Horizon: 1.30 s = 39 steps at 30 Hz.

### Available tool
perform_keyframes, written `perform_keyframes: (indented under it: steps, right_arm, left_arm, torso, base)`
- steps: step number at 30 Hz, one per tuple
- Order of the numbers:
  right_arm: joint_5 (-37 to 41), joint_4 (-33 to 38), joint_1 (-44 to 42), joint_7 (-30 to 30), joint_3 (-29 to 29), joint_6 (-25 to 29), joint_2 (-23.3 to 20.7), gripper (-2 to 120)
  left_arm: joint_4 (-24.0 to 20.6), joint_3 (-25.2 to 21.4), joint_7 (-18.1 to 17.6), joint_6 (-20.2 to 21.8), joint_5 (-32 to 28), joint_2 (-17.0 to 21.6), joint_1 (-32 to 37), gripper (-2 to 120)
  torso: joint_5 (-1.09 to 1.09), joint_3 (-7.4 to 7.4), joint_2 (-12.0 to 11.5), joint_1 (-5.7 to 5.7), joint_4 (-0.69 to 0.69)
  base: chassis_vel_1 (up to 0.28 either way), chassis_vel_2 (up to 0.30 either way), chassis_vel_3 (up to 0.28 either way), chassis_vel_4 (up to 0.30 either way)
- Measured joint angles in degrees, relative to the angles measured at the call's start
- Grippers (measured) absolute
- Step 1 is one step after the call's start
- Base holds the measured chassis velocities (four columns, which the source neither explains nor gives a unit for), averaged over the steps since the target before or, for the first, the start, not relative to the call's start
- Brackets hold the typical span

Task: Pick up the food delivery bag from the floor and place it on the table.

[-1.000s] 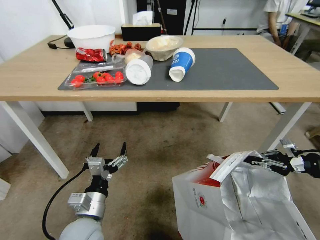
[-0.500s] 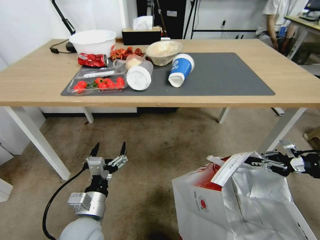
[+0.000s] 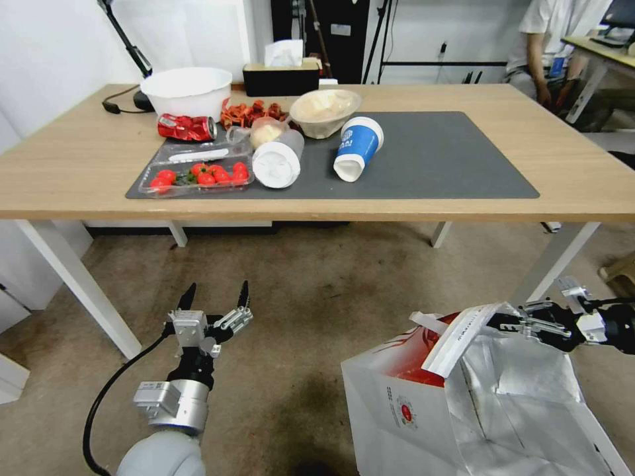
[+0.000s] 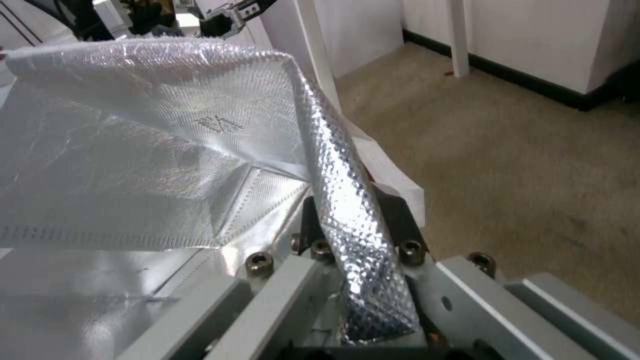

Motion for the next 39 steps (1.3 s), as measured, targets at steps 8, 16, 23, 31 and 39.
perform_keyframes:
  steps: [8,16,23,31,39]
  right_arm:
    - [-0.3,0.06,-0.12,-0.41,0.14,0.0,0.23,0]
    - [-0.43,0.29,-0.25,-0.53,0.3,0.0,0.44,0]
    - [-0.43,0.4,-0.34,-0.62,0.47,-0.02,0.29,0]
    - [-0.41,0.43,-0.35,-0.66,0.57,-0.05,0.2,0]
    - [-0.39,0.51,-0.59,-0.81,0.83,-0.07,0.19,0]
  left_arm:
    - [0.02,0.07,0.09,0.1,0.11,-0.11,0.15,100]
    - [-0.06,0.07,0.23,0.17,0.04,-0.05,0.16,100]
    - [-0.11,0.1,0.28,0.17,0.02,-0.09,0.15,100]
    - [-0.17,0.09,0.28,0.19,-0.11,-0.03,0.11,100]
    - [-0.22,0.07,0.28,0.22,-0.15,0.02,0.03,100]
  torso:
    - [0.0,1.23,1.96,0.73,0.0]
    - [0.0,2.7,4.31,1.62,0.0]
    - [0.0,3.76,6.01,2.27,0.0]
    - [0.0,4.89,7.86,2.98,0.0]
    - [0.0,6.08,9.82,3.74,0.0]
  base:
    - [0.0,0.0,0.0,0.0]
    - [0.0,0.0,0.0,0.0]
    - [0.0,0.0,0.0,0.0]
    - [0.0,0.0,0.0,0.0]
    - [0.0,0.0,0.0,0.0]
